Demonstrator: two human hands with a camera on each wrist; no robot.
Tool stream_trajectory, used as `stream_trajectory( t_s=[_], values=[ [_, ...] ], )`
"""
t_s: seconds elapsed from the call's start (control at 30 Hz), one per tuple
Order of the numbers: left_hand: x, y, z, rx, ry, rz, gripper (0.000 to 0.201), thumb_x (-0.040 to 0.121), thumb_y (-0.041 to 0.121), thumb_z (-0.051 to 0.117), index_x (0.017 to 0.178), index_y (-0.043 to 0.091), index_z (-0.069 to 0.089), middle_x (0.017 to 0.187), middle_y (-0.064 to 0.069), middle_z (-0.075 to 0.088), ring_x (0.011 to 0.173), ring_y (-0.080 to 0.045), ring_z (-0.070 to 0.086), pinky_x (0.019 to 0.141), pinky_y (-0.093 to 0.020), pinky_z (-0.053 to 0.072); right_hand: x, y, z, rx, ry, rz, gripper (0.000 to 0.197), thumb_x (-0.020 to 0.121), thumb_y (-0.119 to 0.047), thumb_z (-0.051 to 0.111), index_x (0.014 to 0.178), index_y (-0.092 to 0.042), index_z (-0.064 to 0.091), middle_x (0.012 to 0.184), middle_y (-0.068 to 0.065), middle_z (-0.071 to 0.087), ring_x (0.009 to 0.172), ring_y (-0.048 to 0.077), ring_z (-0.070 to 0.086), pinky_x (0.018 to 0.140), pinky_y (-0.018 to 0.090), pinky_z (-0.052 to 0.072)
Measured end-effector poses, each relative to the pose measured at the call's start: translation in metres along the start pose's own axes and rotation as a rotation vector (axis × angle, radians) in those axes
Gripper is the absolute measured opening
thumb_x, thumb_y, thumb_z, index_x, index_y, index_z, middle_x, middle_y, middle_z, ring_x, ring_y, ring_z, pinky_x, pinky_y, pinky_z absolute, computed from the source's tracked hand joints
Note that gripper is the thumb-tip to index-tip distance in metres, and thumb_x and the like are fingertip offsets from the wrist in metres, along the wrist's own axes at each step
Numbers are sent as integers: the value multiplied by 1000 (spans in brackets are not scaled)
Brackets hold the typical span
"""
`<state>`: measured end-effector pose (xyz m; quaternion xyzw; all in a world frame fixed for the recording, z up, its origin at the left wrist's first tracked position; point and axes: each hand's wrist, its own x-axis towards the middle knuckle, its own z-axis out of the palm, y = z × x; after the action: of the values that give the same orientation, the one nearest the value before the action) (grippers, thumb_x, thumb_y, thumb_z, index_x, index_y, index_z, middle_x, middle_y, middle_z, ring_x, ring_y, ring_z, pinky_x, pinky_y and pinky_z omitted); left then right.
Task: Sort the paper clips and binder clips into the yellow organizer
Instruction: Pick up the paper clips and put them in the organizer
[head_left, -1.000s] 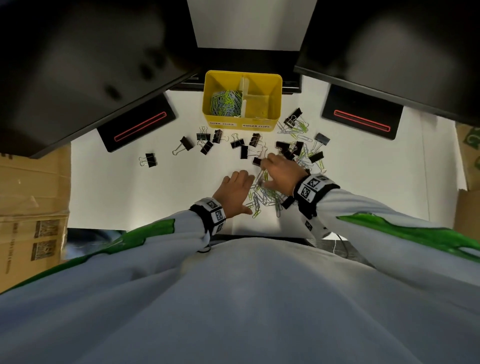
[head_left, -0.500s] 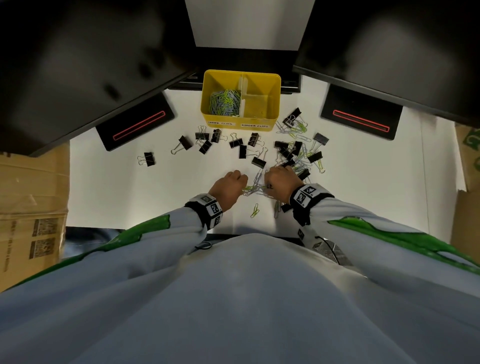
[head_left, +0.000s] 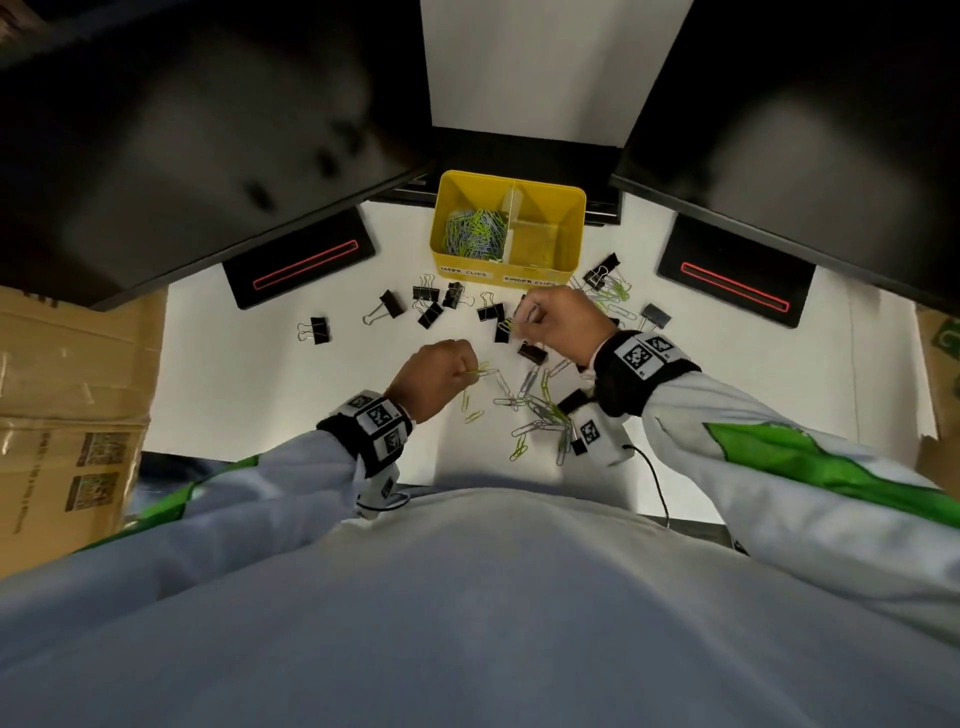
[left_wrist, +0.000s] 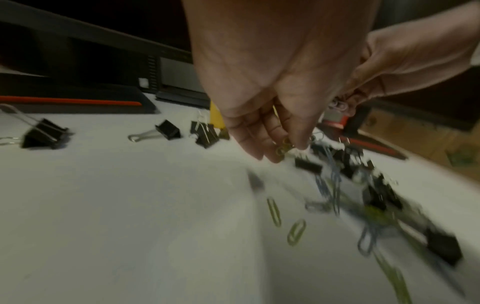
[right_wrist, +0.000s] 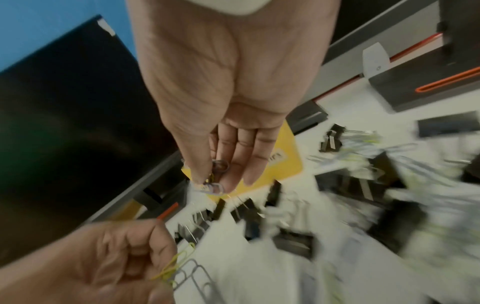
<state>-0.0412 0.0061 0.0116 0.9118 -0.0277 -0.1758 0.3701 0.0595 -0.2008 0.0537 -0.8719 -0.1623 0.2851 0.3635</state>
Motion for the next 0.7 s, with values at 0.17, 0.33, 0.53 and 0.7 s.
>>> stream_trajectory(
  t_s=[0.17, 0.33, 0.53, 0.7],
  values=[
    [3, 17, -53, -142, 176, -69, 11, 85, 26, 69, 87, 18, 62, 82, 8, 64, 75, -1, 57, 69, -21, 44, 57, -60, -16, 94, 223, -17, 4, 87, -11, 64, 85, -11, 67, 72, -6, 64, 65, 4, 58, 63, 21, 50],
    [23, 34, -97, -244, 300, -50, 13, 86, 26, 69, 91, 17, 61, 80, 6, 65, 71, -7, 60, 64, -20, 50, 110, -74, -15, -115, 225, 86, 14, 88, -21, 63, 100, -15, 68, 105, 4, 70, 96, 21, 64, 88, 33, 52],
    [81, 41, -120, -188, 434, -86, 14, 86, 30, 67, 90, 19, 60, 84, 5, 66, 76, -13, 66, 69, -31, 57, 74, -48, 1, -272, 238, -85, 35, 91, -15, 60, 126, -16, 56, 131, 9, 53, 120, 24, 52, 103, 38, 46],
    [126, 33, -110, -19, 361, -155, 16, 88, 27, 65, 95, 14, 61, 82, 1, 63, 79, -18, 63, 78, -33, 55, 19, -4, 17, -337, 81, -178, 14, 93, -14, 51, 103, -12, 61, 105, 9, 59, 91, 28, 60, 70, 34, 49]
  ],
)
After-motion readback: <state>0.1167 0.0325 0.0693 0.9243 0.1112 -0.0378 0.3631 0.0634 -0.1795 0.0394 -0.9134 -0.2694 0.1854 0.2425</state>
